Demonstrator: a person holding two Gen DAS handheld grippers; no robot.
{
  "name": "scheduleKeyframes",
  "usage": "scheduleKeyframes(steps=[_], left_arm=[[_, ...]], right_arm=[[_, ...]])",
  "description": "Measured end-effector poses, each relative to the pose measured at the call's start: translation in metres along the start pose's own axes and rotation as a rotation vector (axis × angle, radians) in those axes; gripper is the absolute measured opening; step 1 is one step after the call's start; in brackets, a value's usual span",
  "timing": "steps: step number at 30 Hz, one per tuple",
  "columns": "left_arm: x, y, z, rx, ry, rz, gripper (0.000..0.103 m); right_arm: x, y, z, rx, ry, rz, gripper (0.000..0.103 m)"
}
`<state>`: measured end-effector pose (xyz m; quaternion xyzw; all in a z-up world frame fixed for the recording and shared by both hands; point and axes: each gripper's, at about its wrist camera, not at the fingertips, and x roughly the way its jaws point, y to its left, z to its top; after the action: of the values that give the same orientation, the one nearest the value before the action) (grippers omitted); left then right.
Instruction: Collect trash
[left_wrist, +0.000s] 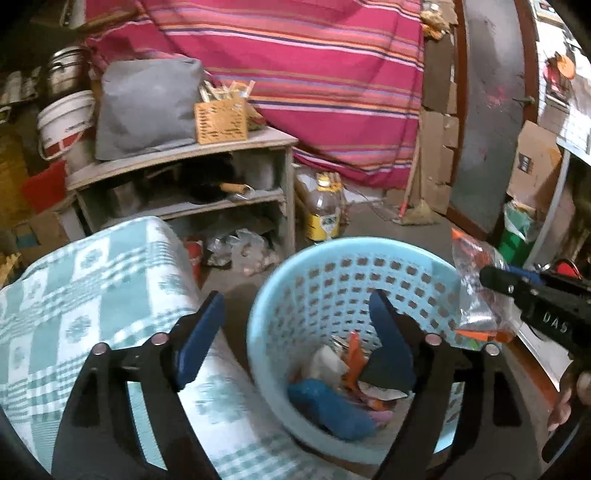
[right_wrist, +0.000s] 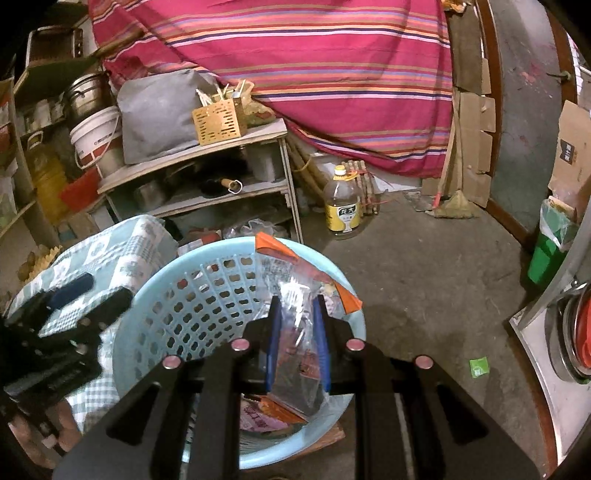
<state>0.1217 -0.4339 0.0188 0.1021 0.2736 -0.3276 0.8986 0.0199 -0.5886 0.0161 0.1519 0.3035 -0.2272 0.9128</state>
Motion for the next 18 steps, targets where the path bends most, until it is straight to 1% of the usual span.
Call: scheduleKeyframes(steps=[4,6,7,12,13,14,15,16,18], left_arm=[[-0.017,0.023,0.003,-0.031,-0.034,0.073,0.090],[-0.027,0.039,0.003,-0.052,-0.049,0.106,0.092],[-0.031,0.045,0.003,-0.057,-0.054,0.120,0.093],[-0.050,0.072,0.002,-0.063,-0.068,0.183,0.094],[-0.054,0.077,0.002,-0.065,-0.070,0.193,0.095],[-0.059,0.083,0.001,-0.069,-0.072,0.205,0.095],[-0.064,0.090,-0.001,-0.073,-0.075,0.218,0.095],[-0.069,0.095,-0.002,-0.076,-0.080,0.231,0.096],[-0.080,0.106,-0.004,-0.082,-0.091,0.252,0.096]], right_arm=[[0.003,0.012,-0.001,-0.023,0.003,-0.005,0.019],[0.006,0.021,0.000,-0.040,0.002,-0.011,0.019],[0.006,0.024,0.001,-0.047,0.001,-0.012,0.021],[0.009,0.045,0.004,-0.067,-0.013,-0.015,0.022],[0.009,0.047,0.004,-0.068,-0.015,-0.021,0.026],[0.009,0.050,0.004,-0.070,-0.019,-0.026,0.032],[0.009,0.052,0.004,-0.070,-0.024,-0.036,0.047],[0.008,0.055,0.004,-0.068,-0.034,-0.043,0.060],[0.009,0.059,0.003,-0.067,-0.038,-0.048,0.066]])
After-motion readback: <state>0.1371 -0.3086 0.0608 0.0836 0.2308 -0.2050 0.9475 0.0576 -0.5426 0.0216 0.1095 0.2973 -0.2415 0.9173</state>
